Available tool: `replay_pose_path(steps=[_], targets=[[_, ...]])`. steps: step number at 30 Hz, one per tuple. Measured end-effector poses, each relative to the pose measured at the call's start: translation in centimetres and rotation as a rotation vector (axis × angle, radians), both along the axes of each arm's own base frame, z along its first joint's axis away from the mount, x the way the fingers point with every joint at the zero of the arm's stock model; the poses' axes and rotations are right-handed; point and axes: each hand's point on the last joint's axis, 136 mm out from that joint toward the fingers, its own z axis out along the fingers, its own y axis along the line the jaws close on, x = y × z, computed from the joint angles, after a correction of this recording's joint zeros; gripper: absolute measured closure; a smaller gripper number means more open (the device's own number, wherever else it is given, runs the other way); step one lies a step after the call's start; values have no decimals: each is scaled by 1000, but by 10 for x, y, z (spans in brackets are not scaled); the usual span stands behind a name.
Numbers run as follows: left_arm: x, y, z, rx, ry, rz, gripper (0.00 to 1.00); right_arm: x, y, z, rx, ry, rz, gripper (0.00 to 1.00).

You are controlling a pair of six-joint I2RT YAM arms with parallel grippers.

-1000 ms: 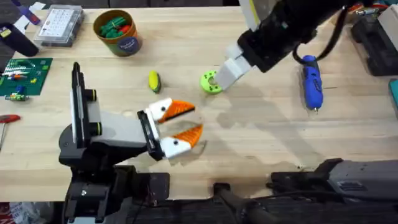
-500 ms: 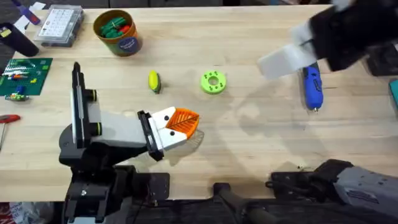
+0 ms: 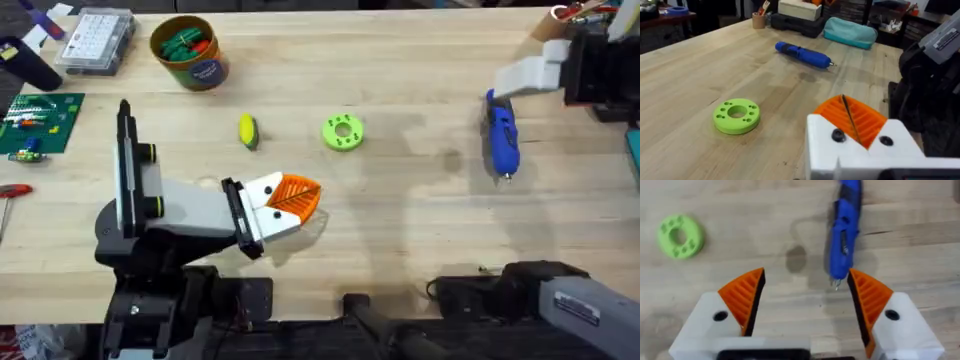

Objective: Pick up the gripper from the table and insert it into the empty holder that is missing its gripper. Then pick up a screw, insert it into the mounting hole, and use the screwdriver to tighten it. Finally, clean up the table by picking up the vegetable and placing it into the bucket.

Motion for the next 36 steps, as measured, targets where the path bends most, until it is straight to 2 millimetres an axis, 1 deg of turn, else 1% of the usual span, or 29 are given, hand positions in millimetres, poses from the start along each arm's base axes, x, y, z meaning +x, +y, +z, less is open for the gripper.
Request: replay_pose_path(steps=[2, 4, 7, 11, 14, 17, 24, 29, 33, 36], targets=[[0, 0, 0, 0, 0, 0, 996, 8, -15, -9, -2, 0, -56, 21], [0, 0, 0, 0, 0, 0, 996, 11, -29, -17, -5, 15, -105, 21], [0, 0, 0, 0, 0, 0, 996, 19, -47, -24, -10, 10, -156, 21], [0, 0, 0, 0, 0, 0, 996, 32, -65, -33, -21, -20, -195, 21], [0, 0, 0, 0, 0, 0, 996, 38, -75, -47, -24, 8, -207, 21], [0, 0, 0, 0, 0, 0, 996, 43, -79, -65, -23, 63, -185, 21], [0, 0, 0, 0, 1, 0, 996, 61, -79, -113, -7, 180, -82, 21], [0, 0, 0, 0, 0, 0, 996, 65, -78, -147, 21, 272, -53, 21], [0, 0, 0, 0, 0, 0, 996, 73, -79, -166, 36, 328, -35, 21], [0, 0, 0, 0, 0, 0, 996, 78, -78, -176, 53, 356, -23, 21]])
